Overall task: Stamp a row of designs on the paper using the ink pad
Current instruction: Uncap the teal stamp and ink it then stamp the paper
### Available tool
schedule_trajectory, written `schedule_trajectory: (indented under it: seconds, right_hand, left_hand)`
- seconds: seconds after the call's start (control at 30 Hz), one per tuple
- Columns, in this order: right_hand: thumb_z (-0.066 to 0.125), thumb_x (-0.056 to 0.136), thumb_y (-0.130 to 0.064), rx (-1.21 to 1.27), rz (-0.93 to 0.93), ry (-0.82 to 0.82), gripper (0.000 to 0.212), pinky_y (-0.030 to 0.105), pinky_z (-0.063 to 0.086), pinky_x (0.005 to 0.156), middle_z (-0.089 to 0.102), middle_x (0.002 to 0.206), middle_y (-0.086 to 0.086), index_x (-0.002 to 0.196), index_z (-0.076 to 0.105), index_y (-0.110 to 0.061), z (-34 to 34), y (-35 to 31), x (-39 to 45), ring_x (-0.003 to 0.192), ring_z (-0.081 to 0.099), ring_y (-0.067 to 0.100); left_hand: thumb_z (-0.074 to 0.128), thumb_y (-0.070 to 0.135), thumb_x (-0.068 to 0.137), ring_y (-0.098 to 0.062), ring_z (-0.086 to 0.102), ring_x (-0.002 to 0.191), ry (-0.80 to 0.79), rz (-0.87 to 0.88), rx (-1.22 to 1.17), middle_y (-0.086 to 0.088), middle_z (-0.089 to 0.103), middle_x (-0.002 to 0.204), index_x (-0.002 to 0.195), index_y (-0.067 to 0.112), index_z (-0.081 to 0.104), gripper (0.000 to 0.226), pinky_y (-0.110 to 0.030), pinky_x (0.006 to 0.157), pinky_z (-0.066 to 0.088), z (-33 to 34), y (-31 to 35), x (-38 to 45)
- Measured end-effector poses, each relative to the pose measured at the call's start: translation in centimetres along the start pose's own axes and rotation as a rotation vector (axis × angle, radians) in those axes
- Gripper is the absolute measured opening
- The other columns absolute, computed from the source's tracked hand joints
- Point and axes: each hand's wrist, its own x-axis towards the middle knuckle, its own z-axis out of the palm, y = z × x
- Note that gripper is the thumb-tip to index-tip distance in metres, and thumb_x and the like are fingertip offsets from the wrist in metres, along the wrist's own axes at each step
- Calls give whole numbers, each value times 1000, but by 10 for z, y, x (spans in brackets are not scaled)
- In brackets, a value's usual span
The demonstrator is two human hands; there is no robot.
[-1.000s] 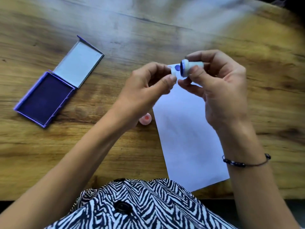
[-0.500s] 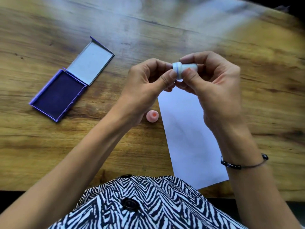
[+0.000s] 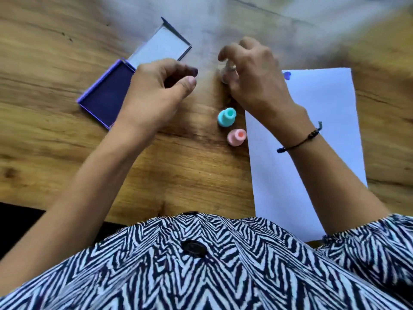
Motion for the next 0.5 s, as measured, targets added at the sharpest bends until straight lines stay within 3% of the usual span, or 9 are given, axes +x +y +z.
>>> schedule_trajectory:
  seconds: [0.07,0.13,0.2,0.27,0.33,0.43,0.5]
  right_hand:
    - [50,88,-14,13,3,36,34,35,42,79,56,112,16,122,48,-13,-8,0,-7,102,53,32]
    - [58,83,-25,84,-18,53,34,31,38,75,61,103,13,113,54,-11,-18,-3,-21,95,56,30]
    - [65,77,-34,84,-37,-63,35,33,41,74,63,98,12,103,59,-11,-22,-10,-36,91,57,30]
    - [66,77,-30,-8,-26,-193,32,36,45,80,63,104,14,101,60,-9,-15,-16,-44,98,56,33]
    - [62,80,-19,-10,-13,-190,20,36,46,80,65,103,14,97,64,-9,-11,-18,-43,99,57,32]
    - [65,75,-13,263,50,-74,13,26,39,64,61,75,7,87,70,-12,-13,-25,-40,71,55,20]
    - [68,74,-11,516,104,-65,10,26,44,61,60,67,5,82,72,-12,-19,-32,-39,61,55,16]
  left_hand:
    - [60,11,82,-5,63,83,16,-34,-64,8,66,83,93,23,64,17,-22,84,51,1,-3,-9]
    - [59,7,82,-5,63,82,1,-62,-103,8,67,83,94,21,64,19,-19,83,51,3,-6,-17]
    - [58,3,82,-5,63,81,-37,-83,-132,6,66,83,97,18,63,21,-20,84,51,9,-7,-25]
    - [57,0,83,-10,63,84,-59,-97,-168,1,66,84,99,16,62,23,-26,86,51,15,-9,-31]
    - [57,-1,83,-15,62,84,-61,-112,-204,-7,65,86,99,13,62,22,-31,84,50,20,-10,-36]
    - [55,-1,84,-16,57,75,-52,-99,-324,-8,63,84,99,9,61,19,-27,74,50,18,-10,-42]
    - [54,1,85,-12,56,69,-25,-86,-428,-4,63,81,98,7,62,17,-22,67,51,14,-10,-45]
